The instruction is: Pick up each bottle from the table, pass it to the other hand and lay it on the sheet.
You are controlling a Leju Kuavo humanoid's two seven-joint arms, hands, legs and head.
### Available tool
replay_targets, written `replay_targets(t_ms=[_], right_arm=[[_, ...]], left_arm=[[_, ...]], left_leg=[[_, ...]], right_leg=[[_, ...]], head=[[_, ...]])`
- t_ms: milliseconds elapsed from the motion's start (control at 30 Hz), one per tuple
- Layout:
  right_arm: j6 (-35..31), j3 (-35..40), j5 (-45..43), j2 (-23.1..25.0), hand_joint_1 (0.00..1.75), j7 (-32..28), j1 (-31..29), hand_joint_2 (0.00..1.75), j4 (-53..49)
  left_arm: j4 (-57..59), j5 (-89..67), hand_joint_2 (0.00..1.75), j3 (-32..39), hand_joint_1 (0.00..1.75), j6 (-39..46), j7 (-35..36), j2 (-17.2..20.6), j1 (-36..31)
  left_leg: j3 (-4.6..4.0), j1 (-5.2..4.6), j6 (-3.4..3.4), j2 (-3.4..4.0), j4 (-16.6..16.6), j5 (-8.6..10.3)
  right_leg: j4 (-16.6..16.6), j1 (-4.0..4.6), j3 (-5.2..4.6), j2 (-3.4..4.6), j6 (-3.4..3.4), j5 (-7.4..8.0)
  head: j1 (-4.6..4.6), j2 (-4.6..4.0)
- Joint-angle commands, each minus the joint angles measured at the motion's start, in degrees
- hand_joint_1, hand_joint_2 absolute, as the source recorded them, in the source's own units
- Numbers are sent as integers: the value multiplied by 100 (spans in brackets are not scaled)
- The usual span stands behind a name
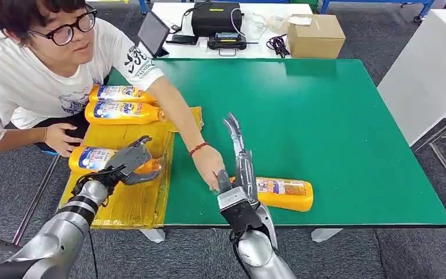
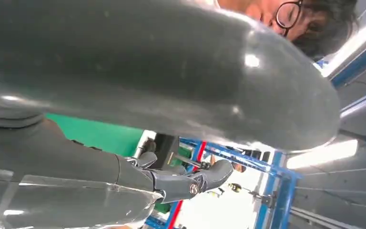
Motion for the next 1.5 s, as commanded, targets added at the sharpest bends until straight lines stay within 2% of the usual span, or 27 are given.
replay_targets(t_ms=[33, 133, 400, 500, 600, 633, 733, 800, 833, 867, 900, 1000, 1100, 1367, 1500], right_arm=[[8, -139, -14, -60, 0, -22, -270, 0, 503], [8, -139, -14, -60, 0, -22, -270, 0, 503], [-31, -149, -91, -77, 0, -78, -379, 0, 741], [-54, -146, -108, -73, 0, -100, -359, 0, 768], [-67, -131, -137, -66, 0, -146, -340, 0, 757], [-76, -104, -135, -56, 0, -152, -328, 0, 755], [-212, -50, -49, -49, 0, -123, -289, 0, 813], [-290, -47, -22, -66, 0, -130, -252, 0, 805], [-315, -39, -7, -70, 0, -138, -244, 175, 797], [-305, -25, -7, -76, 0, -137, -245, 175, 791], [-304, -2, 6, -76, 0, -127, -261, 175, 816], [-386, 68, 159, -111, 0, -76, -335, 175, 938], [-471, 99, 596, -351, 0, 161, -447, 175, 1067], [-471, 99, 596, -351, 0, 161, -447, 175, 1067], [-117, -124, 1644, -1086, 0, 1309, -617, 175, 1224]], left_arm=[[410, 16, 0, 334, 0, -105, 38, -34, 96], [410, 16, 0, 334, 0, -105, 38, -34, 96], [341, 1033, 0, 219, 0, -1253, -97, 265, 46], [95, 1460, 0, 106, 0, -1305, -150, 310, 27], [-456, 2180, 0, -26, 0, -953, -713, 145, 199], [-920, 2632, 0, 117, 0, -428, -1025, -113, 362], [-1843, 3913, 0, 133, 0, -256, -1040, -472, 699], [-2485, 4374, 0, -10, 0, 220, -1444, -618, 926], [-2878, 4330, 0, -132, 0, 805, -1776, -673, 1072], [-3276, 4164, 0, -270, 0, 1422, -2087, -700, 1209], [-3862, 4217, 175, -424, 0, 1836, -2094, -735, 1418], [-4923, 4140, 175, -1016, 0, 3049, -2094, -575, 1789], [-5254, 4356, 175, -1207, 0, 3256, -2094, -597, 1980], [-5254, 4356, 175, -1207, 0, 3256, -2094, -597, 1980], [-5420, 4926, 175, -1143, 0, 2890, -2094, -672, 2508]], left_leg=[[13, 9, -11, 30, -6, -3], [11, 10, -12, 32, -4, -3], [14, 4, -6, 28, -6, -2], [10, 7, -8, 30, -5, -1], [9, 6, -8, 25, -4, -1], [8, 12, -12, 30, -6, -2], [-7, 13, -10, 12, 4, -3], [-17, 14, -10, 17, 6, -5], [-21, 12, -8, 12, 5, -4], [-23, 11, -7, 8, 4, -4], [-30, 7, -5, 14, 2, -1], [-40, 9, -7, 28, 6, -5], [-50, 9, -8, 22, 4, -3], [-49, 9, -9, 29, 2, -5], [-42, 7, -6, 27, -4, -4]], right_leg=[[-12, 10, 7, 23, -20, 10], [-9, 12, 4, 22, -21, 9], [-6, 5, 7, 20, -14, 8], [-6, 8, 4, 19, -15, 8], [-4, 7, 2, 15, -14, 6], [-10, 13, 3, 18, -20, 8], [-4, 15, -8, -1, -17, 1], [-4, 18, -20, 4, -17, 2], [-4, 16, -24, 0, -15, 1], [-5, 15, -23, -2, -13, 1], [-4, 10, -30, 5, -10, 4], [-2, 12, -44, 15, -12, 4], [-4, 13, -52, 12, -13, 6], [-7, 13, -54, 16, -15, 6], [-13, 11, -47, 15, -12, 6]], head=[[-2, 0], [-2, 0], [-4, 0], [-4, 0], [-4, 0], [-2, 0], [-2, 0], [-4, 0], [-4, 0], [-2, 0], [-2, 0], [-2, 0], [-2, 0], [-2, 0], [-4, 0]])
